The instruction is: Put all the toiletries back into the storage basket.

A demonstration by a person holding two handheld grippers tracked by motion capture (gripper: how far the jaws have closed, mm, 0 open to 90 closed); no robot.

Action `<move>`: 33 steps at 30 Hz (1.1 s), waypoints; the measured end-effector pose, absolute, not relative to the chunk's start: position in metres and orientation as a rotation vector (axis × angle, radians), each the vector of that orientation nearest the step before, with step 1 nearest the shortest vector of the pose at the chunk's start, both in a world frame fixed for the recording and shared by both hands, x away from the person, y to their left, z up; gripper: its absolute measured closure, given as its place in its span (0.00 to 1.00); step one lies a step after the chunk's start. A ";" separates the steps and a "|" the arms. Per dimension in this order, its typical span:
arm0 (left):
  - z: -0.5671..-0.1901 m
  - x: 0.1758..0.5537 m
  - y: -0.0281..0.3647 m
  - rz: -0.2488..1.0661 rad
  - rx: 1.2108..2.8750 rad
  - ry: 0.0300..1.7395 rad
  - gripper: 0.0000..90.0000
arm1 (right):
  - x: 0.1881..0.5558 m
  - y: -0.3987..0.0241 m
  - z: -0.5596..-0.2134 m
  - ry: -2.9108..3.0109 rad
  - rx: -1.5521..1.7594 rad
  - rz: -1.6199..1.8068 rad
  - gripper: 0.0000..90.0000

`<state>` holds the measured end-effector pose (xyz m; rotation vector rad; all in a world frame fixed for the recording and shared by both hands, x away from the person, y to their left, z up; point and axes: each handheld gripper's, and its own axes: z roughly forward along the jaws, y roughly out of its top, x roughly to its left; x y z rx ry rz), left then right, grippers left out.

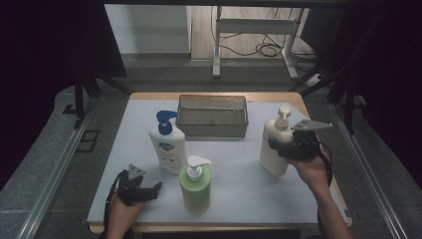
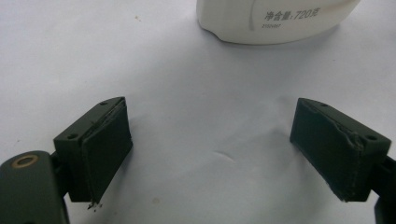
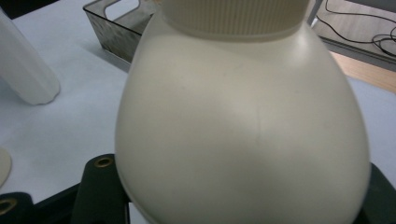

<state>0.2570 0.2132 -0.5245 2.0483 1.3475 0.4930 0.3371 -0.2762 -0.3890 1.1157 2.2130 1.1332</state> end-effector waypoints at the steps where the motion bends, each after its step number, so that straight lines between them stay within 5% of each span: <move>1: -0.525 0.257 0.213 0.493 2.048 1.348 0.13 | 0.338 -0.275 -0.388 2.214 1.116 1.135 0.43; 33: -0.524 0.257 0.213 0.493 2.052 1.346 0.13 | 0.372 -0.217 -0.348 2.264 1.021 1.194 0.43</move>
